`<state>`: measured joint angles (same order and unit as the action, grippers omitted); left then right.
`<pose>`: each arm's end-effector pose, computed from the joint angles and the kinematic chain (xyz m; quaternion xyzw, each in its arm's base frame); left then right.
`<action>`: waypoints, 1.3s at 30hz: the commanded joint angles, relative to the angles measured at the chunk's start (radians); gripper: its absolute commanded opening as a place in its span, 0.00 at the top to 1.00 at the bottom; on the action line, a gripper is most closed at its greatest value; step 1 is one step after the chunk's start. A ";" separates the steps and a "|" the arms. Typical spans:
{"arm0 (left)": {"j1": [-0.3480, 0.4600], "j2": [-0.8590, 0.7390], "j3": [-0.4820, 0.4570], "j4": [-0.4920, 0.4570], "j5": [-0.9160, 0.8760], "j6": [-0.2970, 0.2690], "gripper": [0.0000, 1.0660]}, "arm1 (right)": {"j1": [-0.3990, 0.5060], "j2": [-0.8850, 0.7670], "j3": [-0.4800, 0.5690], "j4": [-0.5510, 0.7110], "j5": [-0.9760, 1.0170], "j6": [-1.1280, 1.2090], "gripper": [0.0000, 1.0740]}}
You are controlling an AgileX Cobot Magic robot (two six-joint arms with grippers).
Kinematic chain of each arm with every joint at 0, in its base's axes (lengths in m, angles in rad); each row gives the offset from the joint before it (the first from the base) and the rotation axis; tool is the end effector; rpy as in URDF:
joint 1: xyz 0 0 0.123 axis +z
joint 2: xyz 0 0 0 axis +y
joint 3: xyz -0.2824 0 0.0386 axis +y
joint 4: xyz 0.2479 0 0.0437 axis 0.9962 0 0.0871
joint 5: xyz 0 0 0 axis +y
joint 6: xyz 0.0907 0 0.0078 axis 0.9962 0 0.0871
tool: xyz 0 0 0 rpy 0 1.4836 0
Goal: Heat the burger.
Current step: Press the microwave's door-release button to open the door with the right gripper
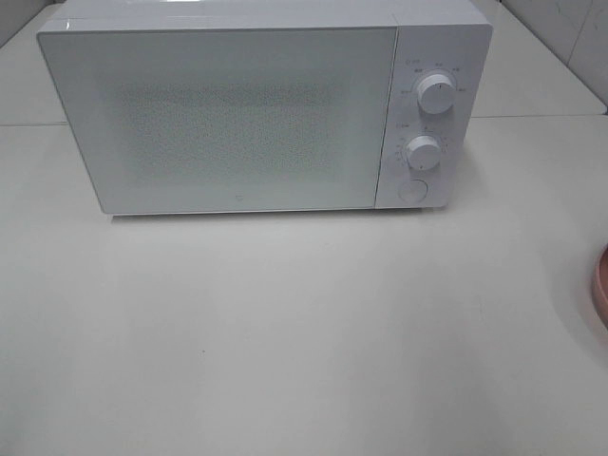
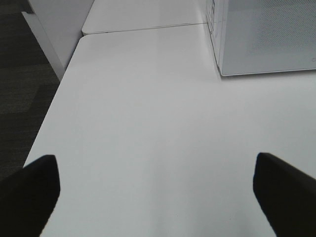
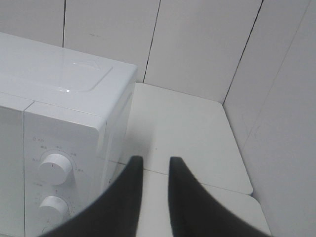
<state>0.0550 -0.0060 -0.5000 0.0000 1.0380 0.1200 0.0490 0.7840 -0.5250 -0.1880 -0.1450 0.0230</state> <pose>-0.0048 -0.0003 0.2790 0.0275 0.8452 0.0466 0.5317 0.1688 0.0107 0.3257 -0.0853 0.7123 -0.0300 0.6960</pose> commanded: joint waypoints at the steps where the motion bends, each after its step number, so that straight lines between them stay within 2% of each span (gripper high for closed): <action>1: -0.004 -0.020 0.001 0.000 -0.005 -0.003 0.06 | 0.001 0.087 -0.006 -0.009 -0.142 -0.014 0.98; 6: -0.004 -0.020 0.001 0.000 -0.005 -0.003 0.06 | 0.001 0.159 0.015 -0.009 -0.260 -0.016 1.00; 7: -0.004 -0.020 0.001 0.000 -0.005 -0.003 0.06 | 0.001 0.193 0.052 -0.009 -0.374 -0.016 1.00; 8: -0.004 -0.020 0.001 0.000 -0.005 -0.003 0.06 | 0.001 0.193 0.052 -0.009 -0.374 -0.016 1.00; 9: -0.004 -0.020 0.001 0.000 -0.005 -0.003 0.06 | 0.001 0.231 0.102 0.002 -0.492 -0.011 1.00; 13: -0.004 -0.020 0.001 0.000 -0.005 -0.003 0.06 | 0.001 0.293 0.179 0.026 -0.655 -0.004 1.00; 24: -0.004 -0.020 0.001 0.000 -0.005 -0.003 0.06 | 0.001 0.430 0.333 0.026 -0.916 -0.011 1.00; 36: -0.004 -0.020 0.001 0.000 -0.005 -0.003 0.06 | 0.001 0.515 0.392 0.017 -0.969 0.038 0.98; 39: -0.004 -0.020 0.001 0.000 -0.005 -0.003 0.06 | 0.001 0.541 0.417 0.016 -0.974 0.165 0.98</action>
<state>0.0550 -0.0060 -0.5000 0.0000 1.0380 0.1200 0.0490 1.3200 -0.1140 -0.1620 -1.1030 0.1290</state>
